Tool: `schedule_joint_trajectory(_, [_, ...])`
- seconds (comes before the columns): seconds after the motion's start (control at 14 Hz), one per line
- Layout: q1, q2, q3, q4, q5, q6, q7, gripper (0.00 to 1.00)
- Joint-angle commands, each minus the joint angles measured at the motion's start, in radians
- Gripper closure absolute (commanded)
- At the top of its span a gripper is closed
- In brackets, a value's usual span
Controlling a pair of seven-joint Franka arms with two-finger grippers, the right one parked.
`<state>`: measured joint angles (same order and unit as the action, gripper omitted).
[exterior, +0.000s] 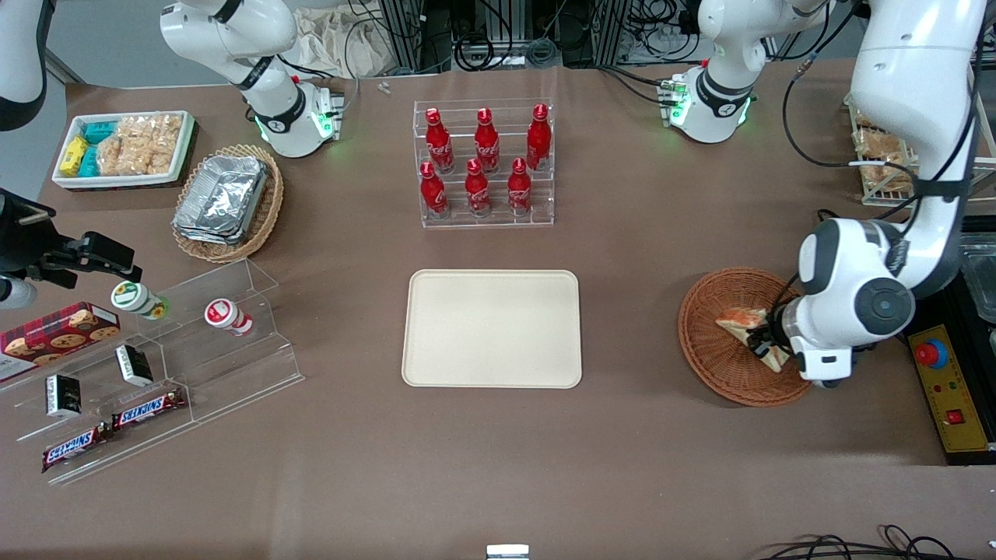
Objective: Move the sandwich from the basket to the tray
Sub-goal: 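Lift the sandwich out of the basket with the left gripper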
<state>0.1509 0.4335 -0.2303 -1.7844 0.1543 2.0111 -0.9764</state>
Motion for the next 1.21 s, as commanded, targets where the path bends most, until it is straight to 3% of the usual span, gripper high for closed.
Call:
schedule_joint_trajectory(0.0, [-0.008, -0.022, -0.001, 0.110, 0.007, -0.182, 0.015, 1.00])
schedule_joint_trajectory(0.5, [-0.007, -0.151, -0.107, 0.280, -0.047, -0.509, 0.082, 1.00])
schedule_joint_trajectory(0.64, [-0.008, -0.174, -0.165, 0.280, -0.108, -0.505, 0.078, 1.00])
schedule_joint_trajectory(0.93, [-0.023, -0.150, -0.323, 0.238, -0.145, -0.477, 0.044, 1.00])
schedule_joint_trajectory(1.14, [-0.069, -0.113, -0.334, 0.174, -0.200, -0.367, 0.047, 1.00])
